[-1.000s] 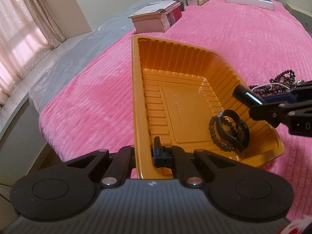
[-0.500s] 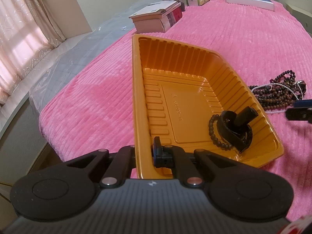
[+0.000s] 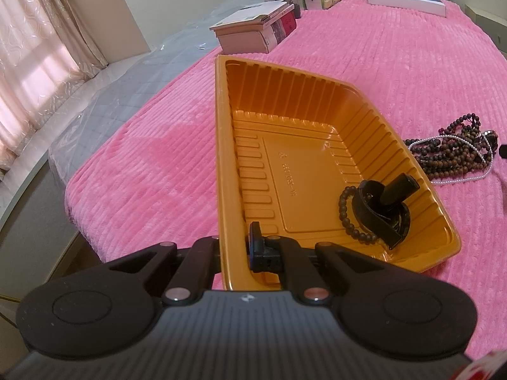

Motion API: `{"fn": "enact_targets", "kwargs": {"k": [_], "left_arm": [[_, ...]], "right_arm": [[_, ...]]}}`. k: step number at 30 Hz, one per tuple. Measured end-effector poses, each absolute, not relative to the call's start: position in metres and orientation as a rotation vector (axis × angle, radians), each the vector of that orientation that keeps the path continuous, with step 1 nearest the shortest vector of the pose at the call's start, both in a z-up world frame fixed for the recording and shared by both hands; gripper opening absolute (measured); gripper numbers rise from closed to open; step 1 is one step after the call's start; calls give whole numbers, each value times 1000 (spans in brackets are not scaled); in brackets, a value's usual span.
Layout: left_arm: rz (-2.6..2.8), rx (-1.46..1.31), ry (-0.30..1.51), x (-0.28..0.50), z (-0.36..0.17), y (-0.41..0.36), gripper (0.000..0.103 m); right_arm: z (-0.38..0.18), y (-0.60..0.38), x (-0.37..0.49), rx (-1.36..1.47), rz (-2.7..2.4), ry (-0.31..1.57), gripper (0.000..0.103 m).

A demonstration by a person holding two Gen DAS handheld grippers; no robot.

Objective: Organize jewelry
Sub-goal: 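Grasp the black-strap watch by its strap with the right gripper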

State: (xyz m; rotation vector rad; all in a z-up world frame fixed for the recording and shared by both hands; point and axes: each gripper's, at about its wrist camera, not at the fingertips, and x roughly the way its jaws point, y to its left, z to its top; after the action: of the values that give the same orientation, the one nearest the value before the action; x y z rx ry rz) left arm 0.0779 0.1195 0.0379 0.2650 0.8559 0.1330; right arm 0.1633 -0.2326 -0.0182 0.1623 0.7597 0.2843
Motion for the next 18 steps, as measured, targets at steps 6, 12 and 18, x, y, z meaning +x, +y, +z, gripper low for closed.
{"fn": "enact_targets", "kwargs": {"k": [6,12,18], "left_arm": [[133,266,856,77,39,120,3],[135,268,858,77,39,121,3],[137,270,860,77,39,121,3]], "right_arm": [[-13,-233,169,137,285,728,44],[-27,-231,189,78,251,777,41],[-41,-229,205,56,273,820,32]]}}
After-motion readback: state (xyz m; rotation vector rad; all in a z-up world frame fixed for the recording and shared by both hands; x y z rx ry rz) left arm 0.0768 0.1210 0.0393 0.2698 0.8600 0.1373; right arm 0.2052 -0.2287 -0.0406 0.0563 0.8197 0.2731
